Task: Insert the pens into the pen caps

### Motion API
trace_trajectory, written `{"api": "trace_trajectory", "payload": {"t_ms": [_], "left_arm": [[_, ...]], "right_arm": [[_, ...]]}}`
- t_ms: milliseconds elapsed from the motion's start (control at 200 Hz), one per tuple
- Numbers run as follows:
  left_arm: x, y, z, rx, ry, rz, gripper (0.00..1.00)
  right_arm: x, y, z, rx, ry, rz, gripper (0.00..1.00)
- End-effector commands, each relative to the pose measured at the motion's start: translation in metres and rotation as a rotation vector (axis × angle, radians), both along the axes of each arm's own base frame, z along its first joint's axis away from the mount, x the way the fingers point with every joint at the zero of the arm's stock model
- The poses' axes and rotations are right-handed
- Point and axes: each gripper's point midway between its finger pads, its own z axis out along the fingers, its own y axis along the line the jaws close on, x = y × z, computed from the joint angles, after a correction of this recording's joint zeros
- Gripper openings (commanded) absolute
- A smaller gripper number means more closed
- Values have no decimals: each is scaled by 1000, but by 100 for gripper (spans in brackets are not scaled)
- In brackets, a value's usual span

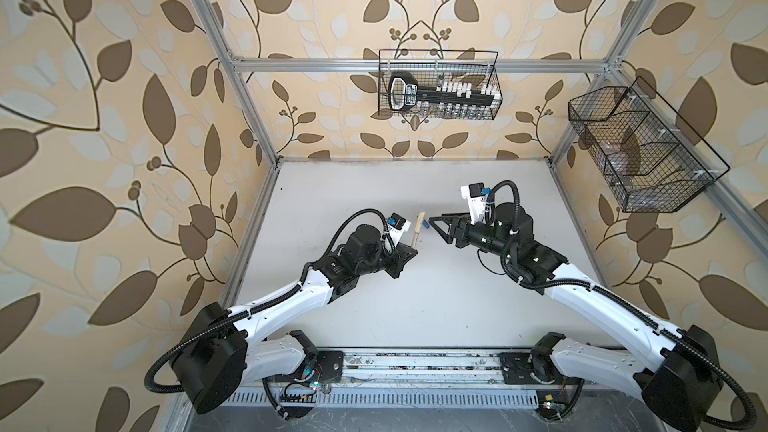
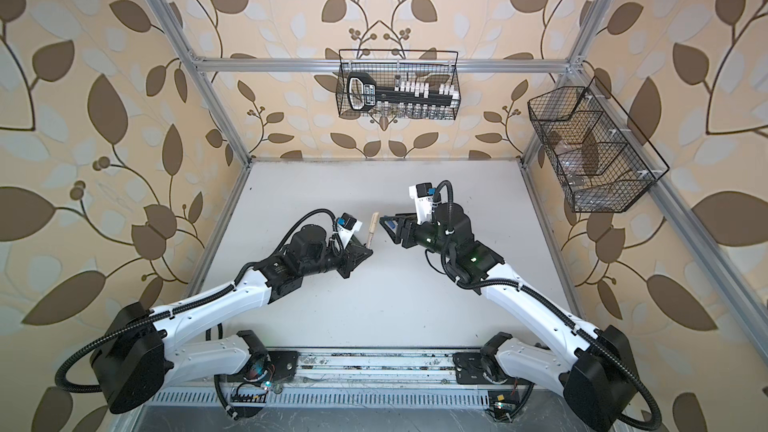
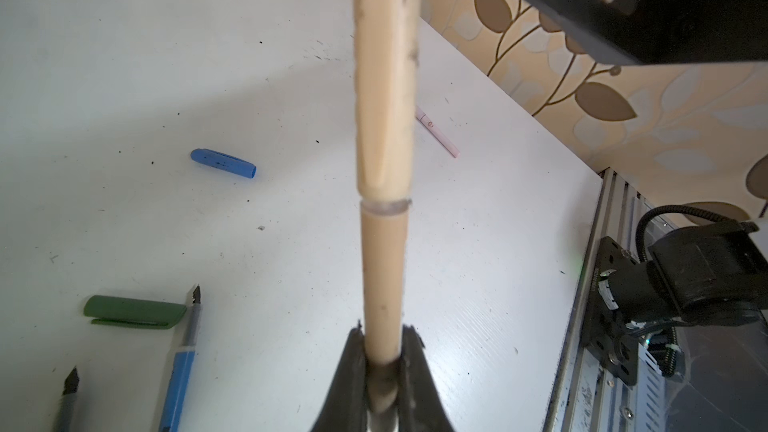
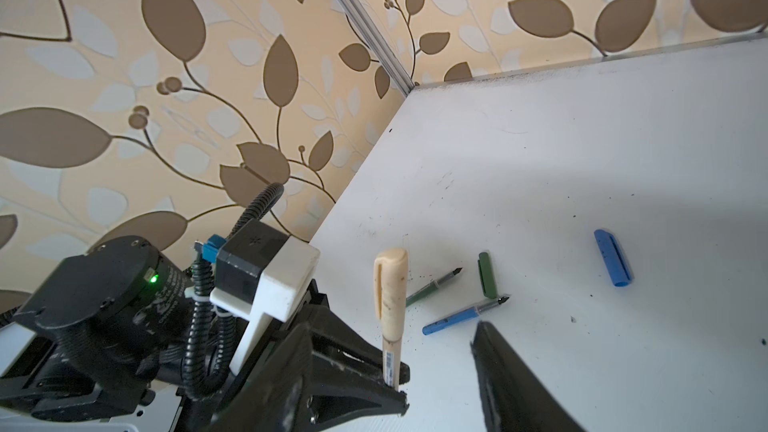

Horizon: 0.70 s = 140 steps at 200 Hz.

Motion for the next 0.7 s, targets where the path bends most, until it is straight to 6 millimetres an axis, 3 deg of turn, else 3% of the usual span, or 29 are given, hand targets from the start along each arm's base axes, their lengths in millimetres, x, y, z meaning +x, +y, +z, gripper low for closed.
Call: {"api": "trace_trajectory", "payload": {"t_ms": [0, 695], "left_arm": [[2, -7, 20, -43, -49, -21, 13], [2, -6, 19, -40, -49, -22, 13]], "right_arm": [[6, 10, 2, -3, 7, 38, 60], [29, 39, -9, -26, 76, 105, 39]]}}
